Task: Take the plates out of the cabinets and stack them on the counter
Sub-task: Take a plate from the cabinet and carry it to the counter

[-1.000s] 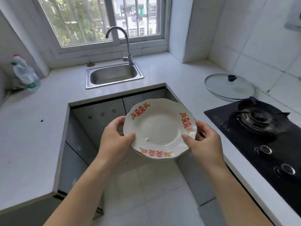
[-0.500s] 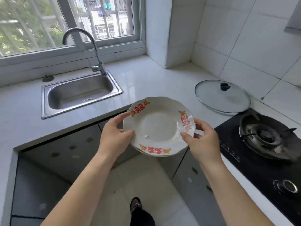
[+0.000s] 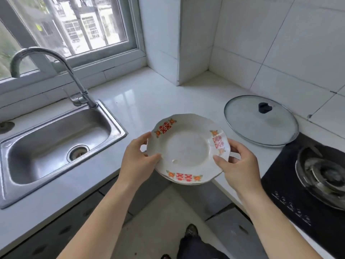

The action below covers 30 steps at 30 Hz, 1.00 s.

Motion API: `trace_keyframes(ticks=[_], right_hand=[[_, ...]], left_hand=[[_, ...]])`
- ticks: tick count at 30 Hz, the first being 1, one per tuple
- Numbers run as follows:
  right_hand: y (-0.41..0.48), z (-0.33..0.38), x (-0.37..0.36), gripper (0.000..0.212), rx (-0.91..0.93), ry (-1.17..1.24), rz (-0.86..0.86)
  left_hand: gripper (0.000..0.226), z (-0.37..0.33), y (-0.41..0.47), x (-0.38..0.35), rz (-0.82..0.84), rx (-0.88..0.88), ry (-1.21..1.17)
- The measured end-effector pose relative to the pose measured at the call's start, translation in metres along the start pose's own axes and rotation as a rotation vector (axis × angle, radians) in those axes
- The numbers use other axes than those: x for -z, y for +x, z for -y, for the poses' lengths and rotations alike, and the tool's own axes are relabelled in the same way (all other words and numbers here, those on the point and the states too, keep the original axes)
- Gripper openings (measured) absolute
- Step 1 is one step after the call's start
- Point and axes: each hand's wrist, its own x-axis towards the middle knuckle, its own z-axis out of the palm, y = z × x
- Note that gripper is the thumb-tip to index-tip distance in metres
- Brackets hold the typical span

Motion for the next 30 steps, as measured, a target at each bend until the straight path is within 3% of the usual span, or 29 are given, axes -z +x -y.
trace_keyframes(ticks=[16,30], right_hand=[[0.222,-0.006,-0.012,0.045,-0.119,0.024,-0.140],[0.368,-0.034,-0.036,0.049,-0.276,-0.057,-0.295]], left_hand=[[0.062,-0.049,0.231,-0.097,0.157,0.003,0.111],[0.065,-0.045,0.396,-0.176,0.327,0.044,0.189]])
